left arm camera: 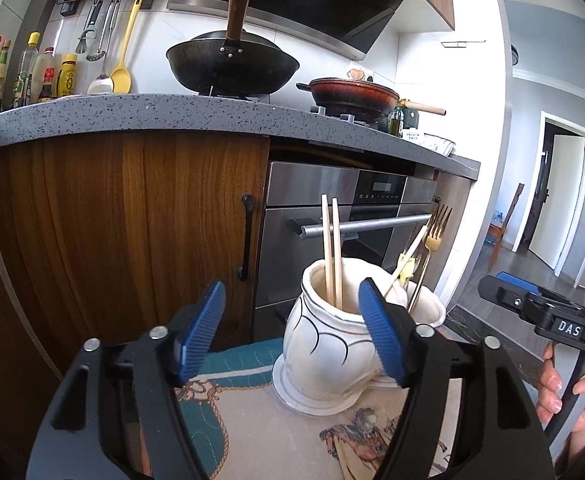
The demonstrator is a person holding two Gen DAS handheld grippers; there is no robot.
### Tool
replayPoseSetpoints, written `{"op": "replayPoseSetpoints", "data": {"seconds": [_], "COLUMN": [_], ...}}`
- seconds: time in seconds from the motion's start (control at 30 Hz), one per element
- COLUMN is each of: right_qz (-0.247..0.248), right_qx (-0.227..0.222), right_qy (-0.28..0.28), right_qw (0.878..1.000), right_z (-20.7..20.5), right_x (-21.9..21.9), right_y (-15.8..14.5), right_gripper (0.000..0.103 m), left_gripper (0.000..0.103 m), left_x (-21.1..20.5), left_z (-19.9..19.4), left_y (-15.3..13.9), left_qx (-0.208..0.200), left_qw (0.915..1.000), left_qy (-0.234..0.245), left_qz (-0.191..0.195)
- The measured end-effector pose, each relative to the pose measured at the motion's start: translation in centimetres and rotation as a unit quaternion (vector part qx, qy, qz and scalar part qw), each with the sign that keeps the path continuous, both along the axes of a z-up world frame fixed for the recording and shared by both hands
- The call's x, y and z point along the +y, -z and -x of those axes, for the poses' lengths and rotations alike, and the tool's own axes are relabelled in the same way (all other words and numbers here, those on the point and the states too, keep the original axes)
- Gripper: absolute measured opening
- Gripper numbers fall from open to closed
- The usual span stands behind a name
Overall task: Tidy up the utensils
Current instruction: 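Withdraw both open tools from the holder back over the utensil pile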
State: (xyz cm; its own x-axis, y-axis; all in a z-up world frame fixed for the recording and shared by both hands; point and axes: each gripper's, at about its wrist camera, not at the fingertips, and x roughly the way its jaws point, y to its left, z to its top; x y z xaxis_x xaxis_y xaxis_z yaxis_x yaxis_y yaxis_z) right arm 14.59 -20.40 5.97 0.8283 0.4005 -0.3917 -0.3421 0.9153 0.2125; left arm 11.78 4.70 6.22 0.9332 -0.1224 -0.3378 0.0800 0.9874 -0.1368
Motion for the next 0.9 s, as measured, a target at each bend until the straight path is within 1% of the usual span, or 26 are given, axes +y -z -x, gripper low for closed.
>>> {"op": "replayPoseSetpoints", "data": {"seconds": [0.03,0.07,0.1,0.17,0.27,0.37,0.47,0.63,0.77,0.9], "right_qz": [0.003,0.006,0.01,0.019,0.031,0.043,0.053,0.063,0.075,0.09], "right_qx": [0.0,-0.001,-0.001,-0.001,0.003,0.009,0.022,0.046,0.064,0.083], "right_qy": [0.0,-0.001,-0.002,-0.003,-0.006,-0.009,-0.013,-0.019,-0.029,-0.039], "right_qw": [1.0,1.0,1.0,1.0,0.999,0.999,0.998,0.997,0.995,0.992], "right_z": [0.5,1.0,1.5,2.3,3.5,4.8,5.5,6.4,7.2,7.9], "right_x": [-0.1,-0.2,-0.2,-0.1,-0.1,-0.2,-0.4,-0.7,-0.8,-0.8], "right_y": [0.0,-0.1,-0.1,0.0,0.3,1.0,1.8,3.4,4.6,5.9], "right_gripper": [0.092,0.093,0.094,0.096,0.097,0.098,0.098,0.098,0.098,0.098], "left_gripper": [0.08,0.085,0.088,0.097,0.097,0.097,0.097,0.097,0.097,0.097], "left_x": [0.0,0.0,0.1,0.0,-0.3,-1.0,-1.4,-1.5,-2.3,-2.6], "left_z": [0.3,0.8,1.1,1.8,2.6,3.3,3.9,4.7,5.0,5.4], "left_y": [-0.1,-0.1,-0.2,-0.2,0.1,1.4,2.7,5.1,6.9,8.4], "left_qx": [0.001,0.002,0.004,0.009,0.03,0.058,0.076,0.12,0.149,0.179], "left_qw": [1.0,1.0,1.0,1.0,0.9994,0.9978,0.9962,0.9924,0.9879,0.9829], "left_qy": [-0.001,-0.001,-0.001,-0.001,0.006,0.008,0.009,0.01,0.016,0.02], "left_qz": [-0.001,-0.002,-0.002,-0.003,-0.014,-0.031,-0.042,-0.026,-0.039,-0.035]}}
